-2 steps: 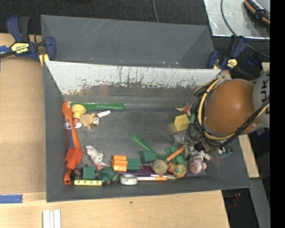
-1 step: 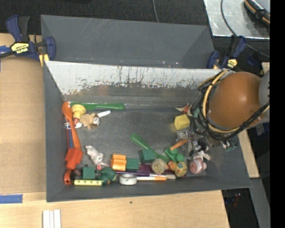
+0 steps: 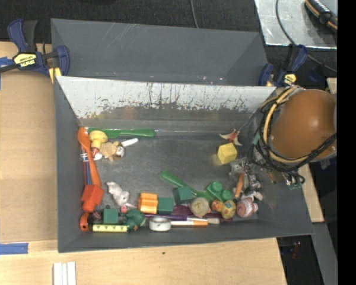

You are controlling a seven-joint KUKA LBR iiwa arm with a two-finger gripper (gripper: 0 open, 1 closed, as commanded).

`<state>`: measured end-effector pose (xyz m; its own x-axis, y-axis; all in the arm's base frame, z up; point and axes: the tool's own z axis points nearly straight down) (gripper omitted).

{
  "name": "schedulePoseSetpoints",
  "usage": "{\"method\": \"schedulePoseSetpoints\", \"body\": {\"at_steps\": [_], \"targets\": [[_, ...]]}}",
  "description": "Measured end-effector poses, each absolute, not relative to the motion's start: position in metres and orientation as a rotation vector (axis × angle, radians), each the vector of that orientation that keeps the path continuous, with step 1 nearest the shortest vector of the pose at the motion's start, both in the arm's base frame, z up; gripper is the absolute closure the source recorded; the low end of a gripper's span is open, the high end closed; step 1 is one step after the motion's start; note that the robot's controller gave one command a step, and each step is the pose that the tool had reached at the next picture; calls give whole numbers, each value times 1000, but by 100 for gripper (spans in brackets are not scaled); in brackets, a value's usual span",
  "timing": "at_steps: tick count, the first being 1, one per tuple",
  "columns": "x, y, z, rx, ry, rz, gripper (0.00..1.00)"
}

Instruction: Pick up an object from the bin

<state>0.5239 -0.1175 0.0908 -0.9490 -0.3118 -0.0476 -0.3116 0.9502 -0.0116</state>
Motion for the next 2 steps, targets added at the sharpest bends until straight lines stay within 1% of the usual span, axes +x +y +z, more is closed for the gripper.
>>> {"method": "schedulePoseSetpoints", "body": {"at_steps": [1, 2], "targets": [[539, -110, 76, -666, 3014, -11, 100], [586, -65, 72, -689, 3006, -12, 100]]}}
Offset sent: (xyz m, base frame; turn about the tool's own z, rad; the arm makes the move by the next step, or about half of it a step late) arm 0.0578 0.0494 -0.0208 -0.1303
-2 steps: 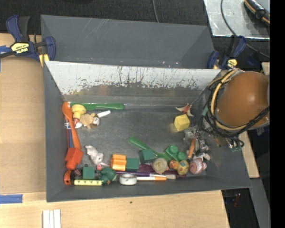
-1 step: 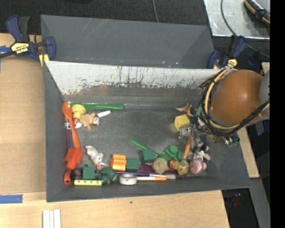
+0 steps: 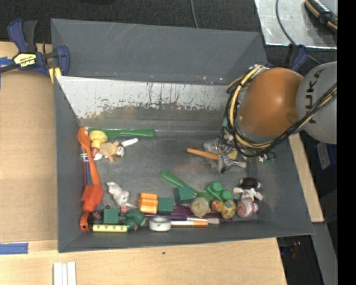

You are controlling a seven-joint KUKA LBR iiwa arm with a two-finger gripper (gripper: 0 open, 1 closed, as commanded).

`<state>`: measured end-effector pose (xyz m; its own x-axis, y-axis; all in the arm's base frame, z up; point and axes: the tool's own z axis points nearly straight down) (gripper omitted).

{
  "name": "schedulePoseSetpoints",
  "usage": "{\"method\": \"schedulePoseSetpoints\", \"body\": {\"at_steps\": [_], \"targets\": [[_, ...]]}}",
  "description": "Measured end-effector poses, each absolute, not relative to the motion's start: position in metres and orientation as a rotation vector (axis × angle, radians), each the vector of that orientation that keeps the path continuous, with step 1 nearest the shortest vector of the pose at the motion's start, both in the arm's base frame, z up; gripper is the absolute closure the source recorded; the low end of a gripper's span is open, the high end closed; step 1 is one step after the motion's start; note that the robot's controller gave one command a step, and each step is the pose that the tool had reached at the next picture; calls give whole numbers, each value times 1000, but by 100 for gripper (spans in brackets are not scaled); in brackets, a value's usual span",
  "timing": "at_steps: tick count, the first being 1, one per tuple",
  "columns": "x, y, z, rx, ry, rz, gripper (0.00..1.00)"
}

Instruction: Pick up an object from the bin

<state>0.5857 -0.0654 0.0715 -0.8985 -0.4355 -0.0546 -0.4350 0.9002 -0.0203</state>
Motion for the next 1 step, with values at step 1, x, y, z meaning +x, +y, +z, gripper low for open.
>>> {"method": "schedulePoseSetpoints", "body": {"at_steps": [1], "targets": [[616, -72, 76, -751, 2997, -15, 100]]}}
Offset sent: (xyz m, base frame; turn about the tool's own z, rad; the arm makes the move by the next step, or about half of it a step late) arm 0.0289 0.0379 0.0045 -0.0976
